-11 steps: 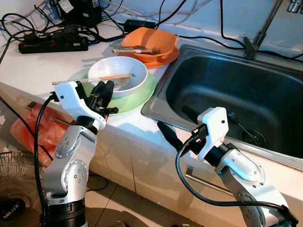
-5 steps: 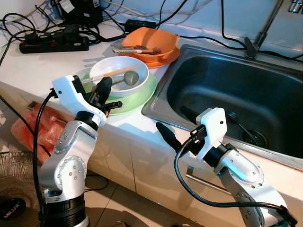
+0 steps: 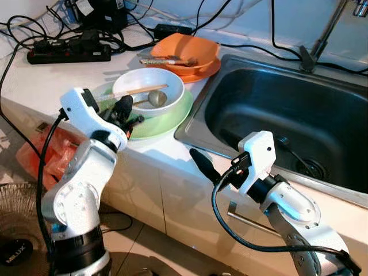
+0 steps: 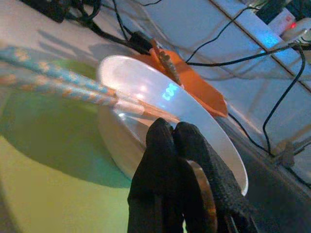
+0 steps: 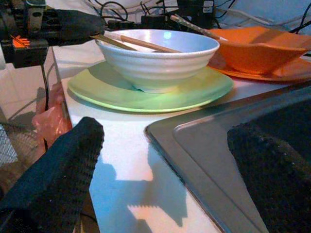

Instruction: Kitchen organization

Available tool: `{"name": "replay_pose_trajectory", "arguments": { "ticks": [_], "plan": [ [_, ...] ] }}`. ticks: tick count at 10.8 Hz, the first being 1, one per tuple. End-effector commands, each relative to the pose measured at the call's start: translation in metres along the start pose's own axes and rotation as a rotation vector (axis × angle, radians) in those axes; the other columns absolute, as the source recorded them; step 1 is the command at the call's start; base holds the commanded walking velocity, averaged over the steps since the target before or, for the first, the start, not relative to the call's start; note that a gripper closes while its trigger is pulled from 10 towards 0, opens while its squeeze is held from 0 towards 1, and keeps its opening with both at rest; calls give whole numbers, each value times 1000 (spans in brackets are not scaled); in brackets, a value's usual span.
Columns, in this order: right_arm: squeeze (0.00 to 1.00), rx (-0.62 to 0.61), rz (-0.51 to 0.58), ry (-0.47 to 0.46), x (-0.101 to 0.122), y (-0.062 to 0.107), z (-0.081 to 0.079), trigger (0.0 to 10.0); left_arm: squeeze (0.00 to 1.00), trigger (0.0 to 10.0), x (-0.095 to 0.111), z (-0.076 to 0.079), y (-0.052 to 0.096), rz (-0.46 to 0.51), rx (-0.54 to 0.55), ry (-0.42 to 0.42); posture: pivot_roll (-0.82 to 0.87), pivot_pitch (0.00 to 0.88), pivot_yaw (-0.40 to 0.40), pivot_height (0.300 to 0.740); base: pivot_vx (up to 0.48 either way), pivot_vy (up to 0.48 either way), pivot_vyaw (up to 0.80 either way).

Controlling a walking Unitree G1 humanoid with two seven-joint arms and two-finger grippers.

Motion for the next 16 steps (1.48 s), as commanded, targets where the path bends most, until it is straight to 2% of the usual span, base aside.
{"name": "replay_pose_trajectory", "arguments": {
  "ticks": [1, 3, 4, 9, 11, 12, 14, 15, 16],
  "plan": [
    [0, -3, 2, 6, 0, 0, 0, 10000, 0, 0, -3, 0, 0, -35, 20, 27, 33, 114, 22, 740, 0, 0, 0],
    [0, -3, 4, 7, 0, -1, 0, 10000, 0, 0, -3, 8, 2, -95, -6, 97, 37, 112, 22, 740, 0, 0, 0],
    [0, -3, 5, 8, 0, -1, 1, 10000, 0, 0, 2, 15, 3, -86, -48, 122, 38, 112, 21, 740, 0, 0, 0],
    [0, -3, 11, 11, 0, -2, 1, 10000, 0, 0, 20, 26, 6, -67, -88, 122, 42, 108, 17, 740, 0, 0, 0],
    [0, -4, 12, 11, 0, -2, 1, 10000, 0, 0, 27, 23, 11, -70, -88, 112, 46, 111, 19, 740, 0, 0, 0],
    [0, -5, 12, 9, 0, -2, 1, 10000, 0, 0, 31, 24, 14, -66, -121, 113, 46, 111, 19, 740, 0, 0, 0],
    [0, -3, 15, 5, -1, -3, 0, 10000, 0, 0, 25, 34, 14, -85, -198, 148, 56, 113, 19, 740, 0, 0, 0],
    [0, -34, 27, -5, 2, -6, 5, 10000, 0, 0, 25, 47, 9, -38, -279, 141, 45, 106, 23, 740, 0, 0, 0],
    [0, -52, 32, -1, 4, -7, 9, 10000, 0, 0, 22, 55, 3, -32, -312, 165, 27, 97, 27, 740, 0, 0, 0]
  ]
}}
Point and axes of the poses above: a point about 5 cm out from each wrist's last joint towards the gripper, its own y axis pointing back from the gripper into the wrist, its own x axis along the axis of the wrist's last joint, z = x × y, the point moved 2 cm from there along -y, pointing out of the wrist towards the gripper, and after that the axes turned 6 degrees about y, right-handed, at the moved point
